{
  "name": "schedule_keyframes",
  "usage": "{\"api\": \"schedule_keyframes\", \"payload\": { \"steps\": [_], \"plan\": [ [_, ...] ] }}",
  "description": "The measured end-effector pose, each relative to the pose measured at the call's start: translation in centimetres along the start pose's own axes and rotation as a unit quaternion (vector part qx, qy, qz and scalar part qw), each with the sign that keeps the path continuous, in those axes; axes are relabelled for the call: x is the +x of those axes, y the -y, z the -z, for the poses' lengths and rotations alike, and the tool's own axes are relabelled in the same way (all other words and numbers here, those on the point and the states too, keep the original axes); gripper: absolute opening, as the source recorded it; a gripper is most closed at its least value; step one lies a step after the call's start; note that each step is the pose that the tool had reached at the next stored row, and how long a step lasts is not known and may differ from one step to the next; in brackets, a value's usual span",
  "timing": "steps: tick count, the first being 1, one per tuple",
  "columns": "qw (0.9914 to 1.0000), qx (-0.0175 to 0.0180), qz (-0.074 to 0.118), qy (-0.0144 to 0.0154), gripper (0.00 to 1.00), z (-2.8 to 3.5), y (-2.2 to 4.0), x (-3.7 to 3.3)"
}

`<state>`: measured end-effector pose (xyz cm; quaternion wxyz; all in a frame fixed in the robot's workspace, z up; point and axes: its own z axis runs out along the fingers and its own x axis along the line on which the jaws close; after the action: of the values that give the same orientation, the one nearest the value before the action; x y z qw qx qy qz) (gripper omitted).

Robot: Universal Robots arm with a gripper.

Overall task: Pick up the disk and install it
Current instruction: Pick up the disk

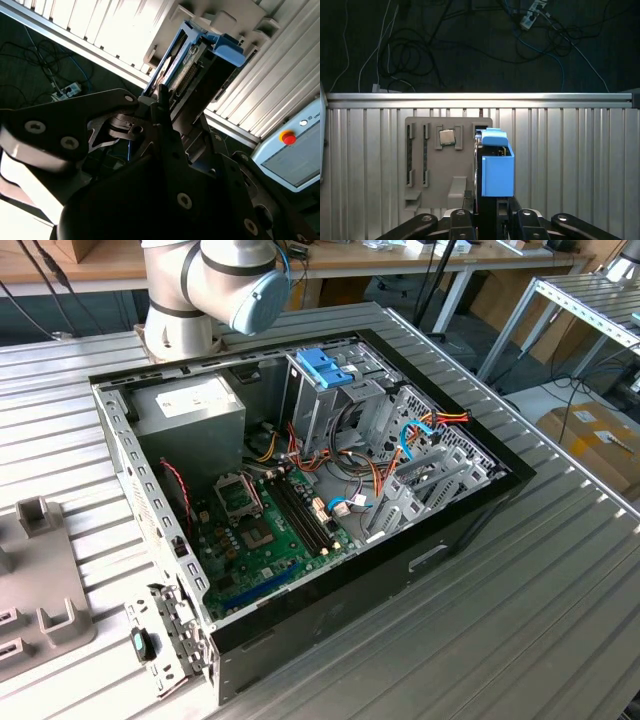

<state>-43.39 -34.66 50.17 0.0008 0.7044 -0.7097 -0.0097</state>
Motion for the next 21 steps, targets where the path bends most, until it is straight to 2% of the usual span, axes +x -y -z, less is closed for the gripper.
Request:
{"api": "schedule_keyframes", "payload": {
  "steps": [5, 13, 21],
  "plan": [
    [1.00000, 0.0000, 0.000, 0.0000, 0.35, 0.00, 0.15, 0.00],
    [1.00000, 0.0001, 0.000, 0.0000, 0.35, 0.01, 1.01, -0.01],
    [1.00000, 0.0000, 0.000, 0.0000, 0.35, 0.02, 1.41, -0.01]
  ]
}}
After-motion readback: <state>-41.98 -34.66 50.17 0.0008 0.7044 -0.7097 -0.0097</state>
